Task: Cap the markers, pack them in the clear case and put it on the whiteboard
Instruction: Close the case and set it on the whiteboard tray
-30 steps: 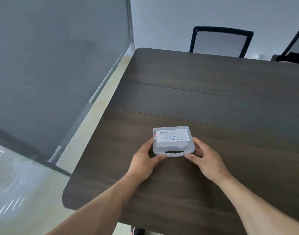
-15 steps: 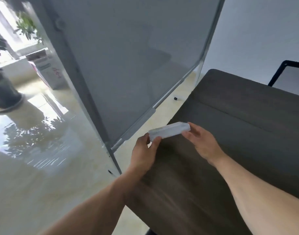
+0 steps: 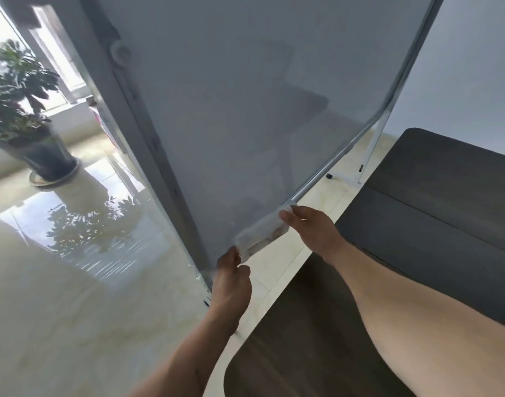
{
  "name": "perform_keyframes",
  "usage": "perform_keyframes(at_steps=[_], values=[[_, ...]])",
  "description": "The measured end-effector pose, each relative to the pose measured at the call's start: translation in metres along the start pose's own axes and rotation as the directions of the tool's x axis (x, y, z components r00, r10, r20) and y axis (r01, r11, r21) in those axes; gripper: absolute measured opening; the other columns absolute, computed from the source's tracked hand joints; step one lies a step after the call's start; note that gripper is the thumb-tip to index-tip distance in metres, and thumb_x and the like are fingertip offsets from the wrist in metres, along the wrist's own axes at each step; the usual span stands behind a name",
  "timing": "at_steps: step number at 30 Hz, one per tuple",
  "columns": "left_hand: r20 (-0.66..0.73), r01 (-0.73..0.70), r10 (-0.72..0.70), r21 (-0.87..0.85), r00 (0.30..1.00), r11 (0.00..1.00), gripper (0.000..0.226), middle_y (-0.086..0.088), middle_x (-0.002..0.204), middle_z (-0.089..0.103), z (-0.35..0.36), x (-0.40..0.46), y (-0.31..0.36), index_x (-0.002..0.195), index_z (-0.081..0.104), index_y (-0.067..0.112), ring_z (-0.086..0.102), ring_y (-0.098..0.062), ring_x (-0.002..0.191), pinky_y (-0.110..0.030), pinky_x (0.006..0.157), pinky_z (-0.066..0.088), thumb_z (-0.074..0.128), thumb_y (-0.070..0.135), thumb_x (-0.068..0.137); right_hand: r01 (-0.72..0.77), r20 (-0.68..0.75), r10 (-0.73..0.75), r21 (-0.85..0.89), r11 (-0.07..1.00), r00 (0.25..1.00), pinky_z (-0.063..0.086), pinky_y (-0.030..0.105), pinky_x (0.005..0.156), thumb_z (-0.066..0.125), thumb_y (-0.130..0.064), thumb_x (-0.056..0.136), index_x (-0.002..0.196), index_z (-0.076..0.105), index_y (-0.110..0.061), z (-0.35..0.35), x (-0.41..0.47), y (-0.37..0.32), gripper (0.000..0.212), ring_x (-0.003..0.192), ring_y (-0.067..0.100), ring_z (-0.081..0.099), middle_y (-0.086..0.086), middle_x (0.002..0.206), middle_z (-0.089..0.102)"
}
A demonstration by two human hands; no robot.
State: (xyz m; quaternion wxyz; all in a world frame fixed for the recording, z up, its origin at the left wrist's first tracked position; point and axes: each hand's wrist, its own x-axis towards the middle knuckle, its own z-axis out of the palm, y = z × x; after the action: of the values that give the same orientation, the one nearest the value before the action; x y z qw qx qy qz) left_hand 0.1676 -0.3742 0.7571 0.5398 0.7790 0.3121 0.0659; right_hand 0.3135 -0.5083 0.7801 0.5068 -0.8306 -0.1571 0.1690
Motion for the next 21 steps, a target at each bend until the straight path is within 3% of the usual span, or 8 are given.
perform_keyframes(at_steps=[3,7,12,21], values=[[0.009,0.025,-0.025,-0.026,1.000,0.999,0.036,-0.003,0.106,0.056,0.005,0.014,-0.006,0.098,0.047,0.026,0.049,-0.020,0.090,-0.035,0.073,0.043,0.042,-0.004,0.079,-0.003,0.024,0.004,-0.044,0.999,1.000,0.043,0.028,0.088,0.052,-0.054,0.089,0.111,0.067,-0.029,0.010,0.021,0.006,0.037,0.098,0.013,0.059,-0.005,0.104,0.069],[0.016,0.074,-0.073,-0.073,0.997,0.995,0.046,0.001,0.117,0.052,0.012,0.023,-0.015,0.107,0.042,0.035,0.048,-0.016,0.109,-0.046,0.089,0.047,0.044,-0.001,0.079,-0.007,0.045,0.011,-0.079,0.997,0.999,0.045,0.034,0.090,0.050,-0.055,0.089,0.111,0.067,-0.026,0.021,0.041,0.013,0.040,0.100,0.018,0.059,-0.001,0.107,0.069],[0.006,0.114,-0.114,-0.086,0.993,0.990,0.051,0.002,0.122,0.047,0.014,0.033,-0.027,0.113,0.036,0.036,0.044,-0.017,0.112,-0.049,0.093,0.044,0.045,0.000,0.078,0.010,0.080,0.000,-0.116,0.993,0.997,0.047,0.044,0.090,0.047,-0.056,0.089,0.106,0.067,-0.019,0.040,0.058,0.019,0.045,0.097,0.023,0.061,0.003,0.104,0.071],[0.055,0.191,-0.186,-0.114,0.981,0.975,0.058,0.005,0.129,0.043,0.016,0.048,-0.040,0.124,0.033,0.036,0.044,-0.018,0.117,-0.046,0.096,0.043,0.045,0.007,0.076,-0.024,0.055,0.034,-0.169,0.985,0.998,0.051,0.042,0.078,0.039,-0.065,0.081,0.090,0.068,-0.020,0.063,0.073,0.029,0.055,0.083,0.021,0.062,0.001,0.087,0.071]])
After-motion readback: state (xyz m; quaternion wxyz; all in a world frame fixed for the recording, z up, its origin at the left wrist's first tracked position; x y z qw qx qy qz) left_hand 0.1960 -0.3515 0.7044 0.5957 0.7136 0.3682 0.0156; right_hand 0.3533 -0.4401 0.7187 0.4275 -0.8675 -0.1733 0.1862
